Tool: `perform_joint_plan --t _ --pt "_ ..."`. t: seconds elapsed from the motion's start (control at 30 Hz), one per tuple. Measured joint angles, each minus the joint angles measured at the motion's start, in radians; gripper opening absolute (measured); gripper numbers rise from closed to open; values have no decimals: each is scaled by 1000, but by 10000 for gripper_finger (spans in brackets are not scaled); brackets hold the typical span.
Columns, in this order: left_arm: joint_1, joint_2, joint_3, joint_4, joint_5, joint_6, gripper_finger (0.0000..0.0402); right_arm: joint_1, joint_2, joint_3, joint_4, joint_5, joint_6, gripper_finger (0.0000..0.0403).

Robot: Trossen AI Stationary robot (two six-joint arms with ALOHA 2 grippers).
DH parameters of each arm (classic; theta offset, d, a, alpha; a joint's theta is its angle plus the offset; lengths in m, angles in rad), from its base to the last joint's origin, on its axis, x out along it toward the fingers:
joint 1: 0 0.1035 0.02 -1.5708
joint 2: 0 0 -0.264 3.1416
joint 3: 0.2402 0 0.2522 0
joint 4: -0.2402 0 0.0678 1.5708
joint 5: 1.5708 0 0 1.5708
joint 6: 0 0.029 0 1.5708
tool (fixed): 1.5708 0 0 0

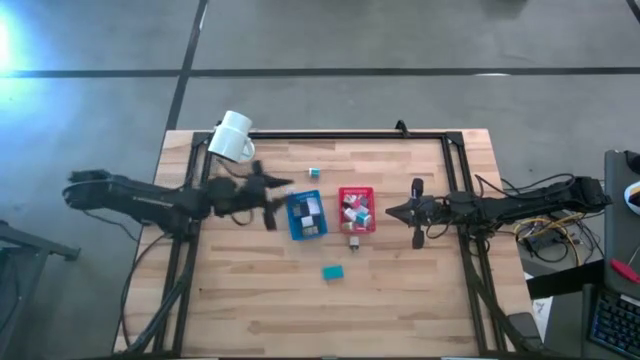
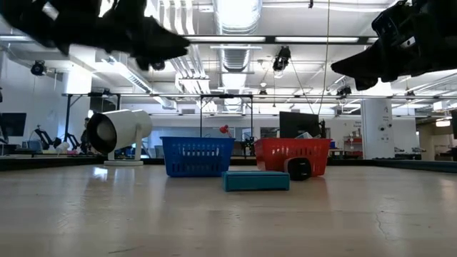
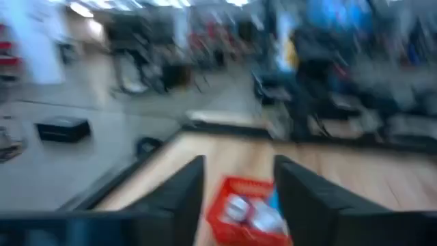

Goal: Pick & Place Office items
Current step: Put the light blue digital clock into the blue bin

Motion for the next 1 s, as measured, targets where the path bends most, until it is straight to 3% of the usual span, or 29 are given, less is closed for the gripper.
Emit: perform_joint_plan --t 0.1,0.23,0.47,0.63,0.87,1.0 --pt "51 -31 -159 192 32 -50 102 0 -3 16 1 1 -35 8" --pt "65 -53 -262 243 66 -94 13 -6 -3 32 3 33 -161 8" --pt "67 -149 -307 235 108 -52 14 -7 -1 28 6 84 -184 8" --pt "66 -212 -310 118 109 -14 4 -7 -1 32 6 84 -187 8" --pt "66 -229 -311 67 110 36 10 -7 -1 36 8 82 -163 8" --pt "66 -229 -311 62 112 -8 3 -7 -1 36 8 82 -115 8"
